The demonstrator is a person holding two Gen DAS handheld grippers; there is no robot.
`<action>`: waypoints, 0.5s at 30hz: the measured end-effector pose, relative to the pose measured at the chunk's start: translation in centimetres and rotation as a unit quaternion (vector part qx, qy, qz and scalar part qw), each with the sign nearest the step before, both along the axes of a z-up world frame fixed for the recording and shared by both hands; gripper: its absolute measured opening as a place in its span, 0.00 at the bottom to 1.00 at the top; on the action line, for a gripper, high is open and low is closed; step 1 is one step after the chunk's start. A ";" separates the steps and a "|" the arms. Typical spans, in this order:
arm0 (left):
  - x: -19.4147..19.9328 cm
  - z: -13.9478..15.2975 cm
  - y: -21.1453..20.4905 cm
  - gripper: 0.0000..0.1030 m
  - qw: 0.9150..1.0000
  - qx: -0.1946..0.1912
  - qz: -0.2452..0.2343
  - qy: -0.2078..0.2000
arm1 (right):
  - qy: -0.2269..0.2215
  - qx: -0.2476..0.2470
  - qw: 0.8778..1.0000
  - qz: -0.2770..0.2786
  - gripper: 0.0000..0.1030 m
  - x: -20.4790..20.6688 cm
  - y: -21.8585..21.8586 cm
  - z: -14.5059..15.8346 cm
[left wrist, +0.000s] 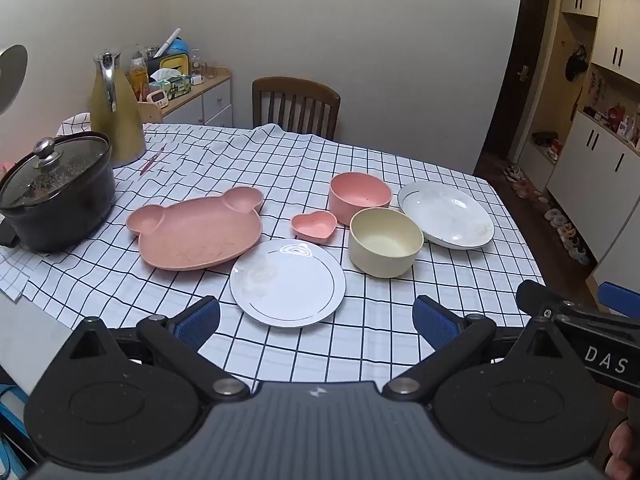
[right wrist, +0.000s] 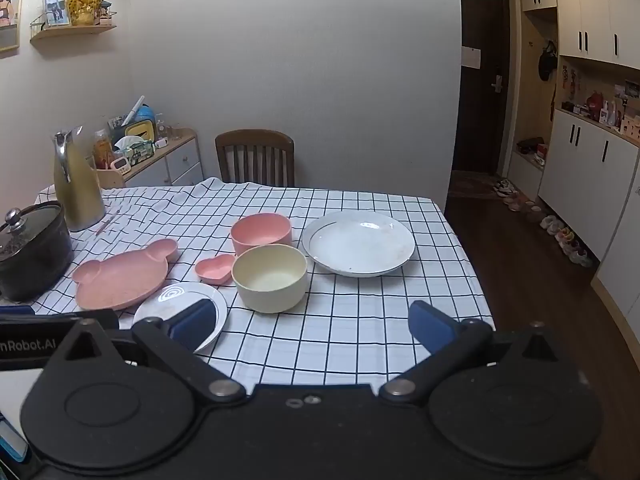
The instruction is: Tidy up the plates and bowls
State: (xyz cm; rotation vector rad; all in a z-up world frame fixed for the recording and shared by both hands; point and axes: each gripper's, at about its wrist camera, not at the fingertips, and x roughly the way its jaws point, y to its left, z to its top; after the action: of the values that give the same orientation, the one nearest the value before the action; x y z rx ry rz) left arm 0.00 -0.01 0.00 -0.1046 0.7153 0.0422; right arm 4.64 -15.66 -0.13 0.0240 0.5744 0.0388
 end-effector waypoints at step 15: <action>-0.8 0.6 0.4 1.00 1.000 0.000 0.004 -0.012 | -0.018 0.015 1.000 0.011 1.00 -1.1 0.1 0.6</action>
State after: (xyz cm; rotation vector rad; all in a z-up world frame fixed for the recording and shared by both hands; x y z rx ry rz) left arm -0.76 0.37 0.62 -0.1075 0.6914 0.0496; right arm 3.58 -15.58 0.43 0.0458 0.5390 0.0701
